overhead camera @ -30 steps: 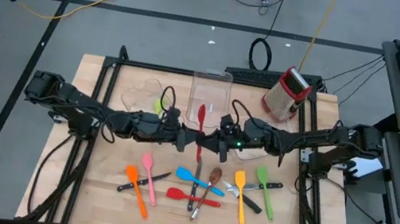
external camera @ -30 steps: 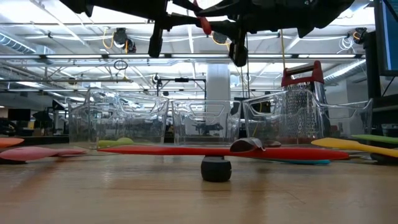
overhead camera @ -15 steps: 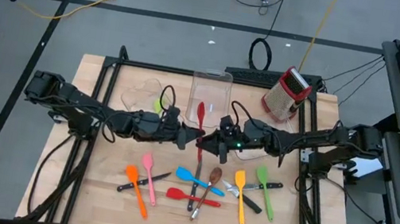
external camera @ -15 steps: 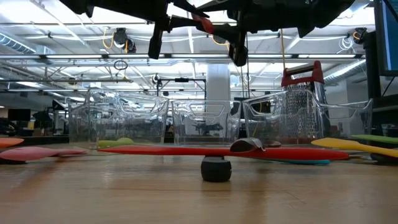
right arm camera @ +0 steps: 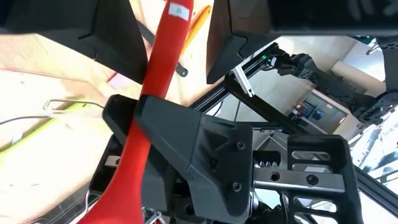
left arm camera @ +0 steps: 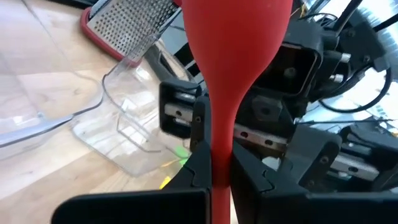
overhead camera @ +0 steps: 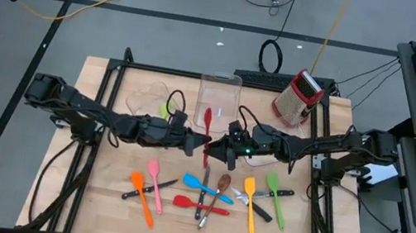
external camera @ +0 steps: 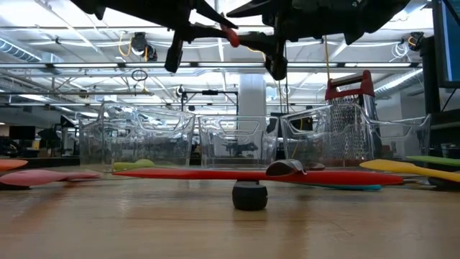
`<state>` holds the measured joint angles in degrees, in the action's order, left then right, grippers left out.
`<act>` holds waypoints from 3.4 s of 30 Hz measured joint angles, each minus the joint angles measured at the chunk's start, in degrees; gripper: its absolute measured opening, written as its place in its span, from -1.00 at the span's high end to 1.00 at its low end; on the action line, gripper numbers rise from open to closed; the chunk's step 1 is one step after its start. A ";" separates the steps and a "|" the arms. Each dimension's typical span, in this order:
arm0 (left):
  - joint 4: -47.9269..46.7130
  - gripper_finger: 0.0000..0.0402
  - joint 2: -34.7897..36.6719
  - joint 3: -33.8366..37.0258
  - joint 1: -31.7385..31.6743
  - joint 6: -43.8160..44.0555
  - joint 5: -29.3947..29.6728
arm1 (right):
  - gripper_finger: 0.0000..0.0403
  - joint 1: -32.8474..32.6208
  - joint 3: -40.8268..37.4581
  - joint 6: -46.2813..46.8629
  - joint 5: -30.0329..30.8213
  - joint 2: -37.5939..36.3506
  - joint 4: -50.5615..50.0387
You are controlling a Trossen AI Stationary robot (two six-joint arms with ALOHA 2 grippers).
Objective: Pick & Place Kitchen Items
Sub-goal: Put the right red serving spoon into the left bin, then put the brown serving spoon into the left bin
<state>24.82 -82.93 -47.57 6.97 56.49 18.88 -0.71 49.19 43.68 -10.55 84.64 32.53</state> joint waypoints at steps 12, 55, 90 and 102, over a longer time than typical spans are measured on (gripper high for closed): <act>-20.90 0.91 8.94 0.22 0.02 3.03 3.28 | 0.18 0.87 0.04 -0.01 -4.14 -0.11 -1.42; -66.53 0.91 6.77 0.11 -22.66 25.22 -4.12 | 0.17 2.54 0.04 -2.84 -6.29 -0.11 -1.11; -64.05 0.67 -2.33 0.13 -25.27 21.87 -7.92 | 0.17 2.56 0.02 -3.87 -6.16 -0.07 -1.13; -64.07 0.09 -1.87 0.13 -25.27 19.98 -8.66 | 0.17 2.54 0.02 -3.87 -6.25 -0.07 -1.13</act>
<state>-39.24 -84.80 -47.44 -18.31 76.47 10.23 1.83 49.21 39.81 -16.79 84.58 31.40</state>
